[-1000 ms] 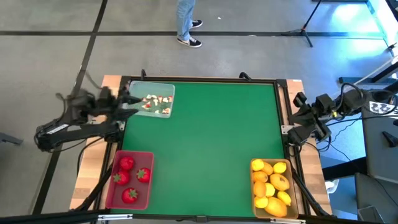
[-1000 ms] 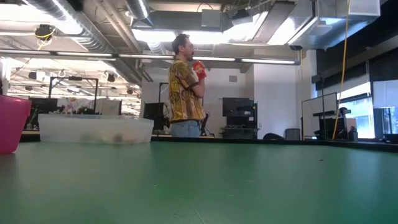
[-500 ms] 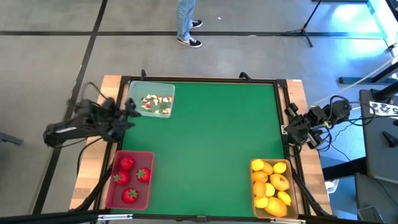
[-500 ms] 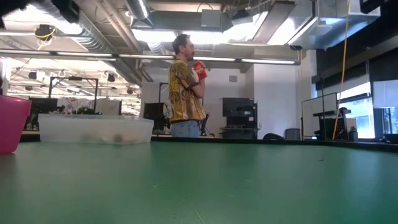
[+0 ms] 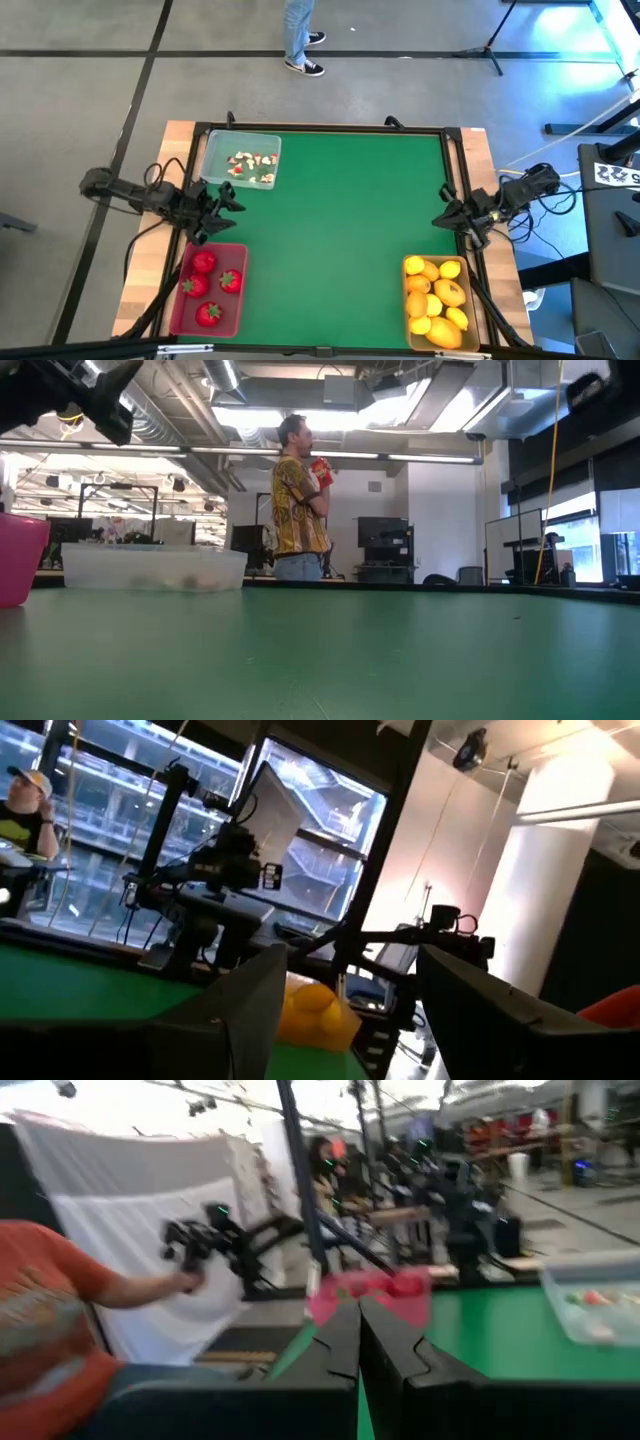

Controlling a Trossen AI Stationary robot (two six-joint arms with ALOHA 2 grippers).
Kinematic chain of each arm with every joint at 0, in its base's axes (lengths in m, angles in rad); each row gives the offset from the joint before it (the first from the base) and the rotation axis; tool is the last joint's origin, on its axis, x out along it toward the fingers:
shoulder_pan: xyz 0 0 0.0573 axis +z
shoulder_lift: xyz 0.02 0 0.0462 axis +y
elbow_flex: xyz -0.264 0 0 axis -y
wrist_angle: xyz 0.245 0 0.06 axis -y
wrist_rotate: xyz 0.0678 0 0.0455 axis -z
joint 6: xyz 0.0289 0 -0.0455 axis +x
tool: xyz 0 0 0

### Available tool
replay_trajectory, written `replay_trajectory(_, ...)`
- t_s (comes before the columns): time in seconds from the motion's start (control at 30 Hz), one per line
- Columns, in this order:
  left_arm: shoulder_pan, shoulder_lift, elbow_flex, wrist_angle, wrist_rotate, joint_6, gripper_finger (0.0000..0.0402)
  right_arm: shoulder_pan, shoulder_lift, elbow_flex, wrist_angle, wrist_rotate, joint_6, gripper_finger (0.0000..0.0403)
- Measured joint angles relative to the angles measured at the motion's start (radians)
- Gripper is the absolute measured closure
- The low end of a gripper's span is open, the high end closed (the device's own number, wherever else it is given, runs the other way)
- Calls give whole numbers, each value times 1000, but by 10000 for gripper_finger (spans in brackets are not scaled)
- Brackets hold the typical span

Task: Sort produce into baskets
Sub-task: Return to Home Position

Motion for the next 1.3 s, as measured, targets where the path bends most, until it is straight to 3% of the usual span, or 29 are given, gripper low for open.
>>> replay_trajectory(0.13, -114, 29, 0, -2, -137, 46, 180, 0, 0, -52, 37, 52, -14, 397)
replay_trajectory(0.23, -162, 34, 0, -1, -171, 59, 180, 0, 0, -70, 47, 40, -39, 397)
replay_trajectory(0.53, -222, 32, 0, -4, -15, 89, 180, 0, -1, -73, -32, 14, -56, 397)
replay_trajectory(0.83, -223, 32, 0, -17, -13, 88, 180, 0, -2, -213, 46, 204, -42, 397)
replay_trajectory(0.97, -223, 32, 0, -22, -13, 89, 180, 0, -2, -268, 170, 219, -48, 397)
replay_trajectory(1.1, -223, 32, 0, -58, -13, 89, 180, 0, -2, -324, 288, 169, -52, 397)
replay_trajectory(1.3, -223, 32, 0, -136, -11, 35, 180, 0, -2, -326, 355, 0, -79, 397)
